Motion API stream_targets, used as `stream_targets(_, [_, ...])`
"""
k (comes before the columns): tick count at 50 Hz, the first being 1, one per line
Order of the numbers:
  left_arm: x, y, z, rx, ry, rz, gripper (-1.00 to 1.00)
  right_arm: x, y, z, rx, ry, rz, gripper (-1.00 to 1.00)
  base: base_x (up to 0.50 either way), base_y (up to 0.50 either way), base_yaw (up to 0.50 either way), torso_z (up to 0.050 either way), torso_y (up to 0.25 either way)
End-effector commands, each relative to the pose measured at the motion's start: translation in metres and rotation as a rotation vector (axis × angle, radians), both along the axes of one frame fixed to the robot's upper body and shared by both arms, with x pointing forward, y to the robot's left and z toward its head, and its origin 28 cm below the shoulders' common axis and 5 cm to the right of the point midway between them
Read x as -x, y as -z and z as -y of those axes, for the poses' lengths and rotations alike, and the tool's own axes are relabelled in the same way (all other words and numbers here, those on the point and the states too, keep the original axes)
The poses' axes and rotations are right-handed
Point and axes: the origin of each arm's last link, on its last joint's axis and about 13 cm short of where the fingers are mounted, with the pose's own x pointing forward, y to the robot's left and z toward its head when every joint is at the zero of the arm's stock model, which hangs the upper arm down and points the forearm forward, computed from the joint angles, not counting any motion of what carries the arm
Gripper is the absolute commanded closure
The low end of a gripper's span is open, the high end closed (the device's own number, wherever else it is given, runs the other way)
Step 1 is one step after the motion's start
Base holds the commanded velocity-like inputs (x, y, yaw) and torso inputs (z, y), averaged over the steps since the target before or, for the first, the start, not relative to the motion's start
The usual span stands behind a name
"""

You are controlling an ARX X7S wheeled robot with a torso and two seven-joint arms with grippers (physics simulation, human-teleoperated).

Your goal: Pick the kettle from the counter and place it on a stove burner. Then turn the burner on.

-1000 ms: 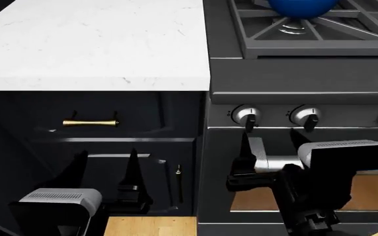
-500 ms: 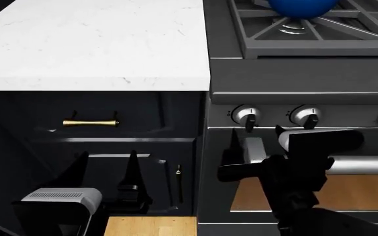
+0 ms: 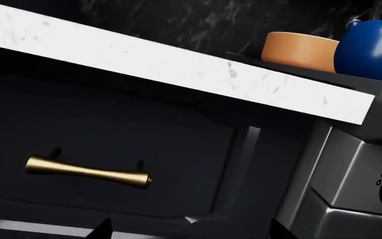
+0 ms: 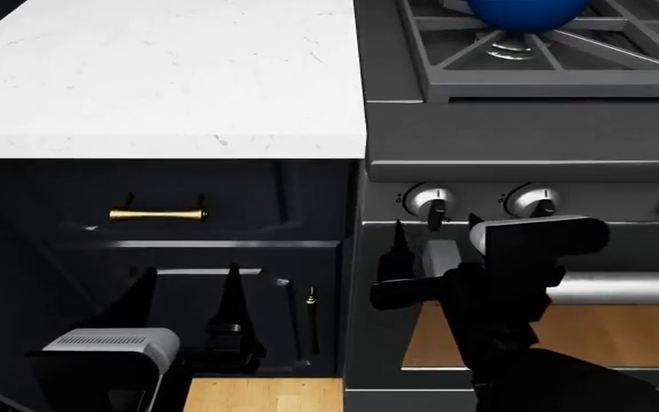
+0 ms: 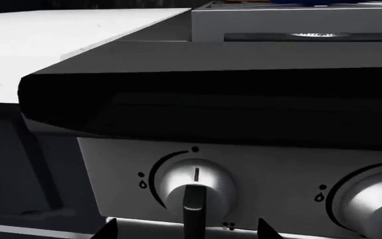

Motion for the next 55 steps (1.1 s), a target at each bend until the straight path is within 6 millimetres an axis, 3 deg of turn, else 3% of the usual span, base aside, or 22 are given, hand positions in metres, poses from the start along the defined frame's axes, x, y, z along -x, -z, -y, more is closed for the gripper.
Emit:
stream_targets(1, [-0.0007,0.0011,0.0004,0.002,0.002,-0.003,-1.00,-0.0023,0.0016,-0.0010,-0.004,-0.003,-0.005,-1.00,0.00,0.00,0.00,0.000,0.000])
stream_targets(10, [-0.0007,0.0016,0.0005,0.002,0.001,-0.005,-1.00,-0.0028,0.0047,-0.0006,-0.007,-0.005,-0.013,-1.00,0.00,0.00,0.00,0.000,0.000])
stream_targets(11, [-0.0007,0.0016,0.0005,0.002,0.001,-0.005,-1.00,-0.0027,0.0045,-0.0005,-0.006,-0.004,-0.012,1.00,0.00,0.00,0.00,0.000,0.000])
stream_targets(48, [-0.0011,0.0033,0.0016,0.013,0.004,-0.008,-1.00,-0.0044,0.0054,0.0001,0.020,-0.012,0.001,1.00,0.00,0.00,0.00,0.000,0.000])
stream_targets(55, [-0.0010,0.0034,0.0024,0.016,0.005,-0.007,-1.00,-0.0060,0.0057,-0.0023,0.178,-0.048,-0.009,1.00,0.00,0.00,0.00,0.000,0.000])
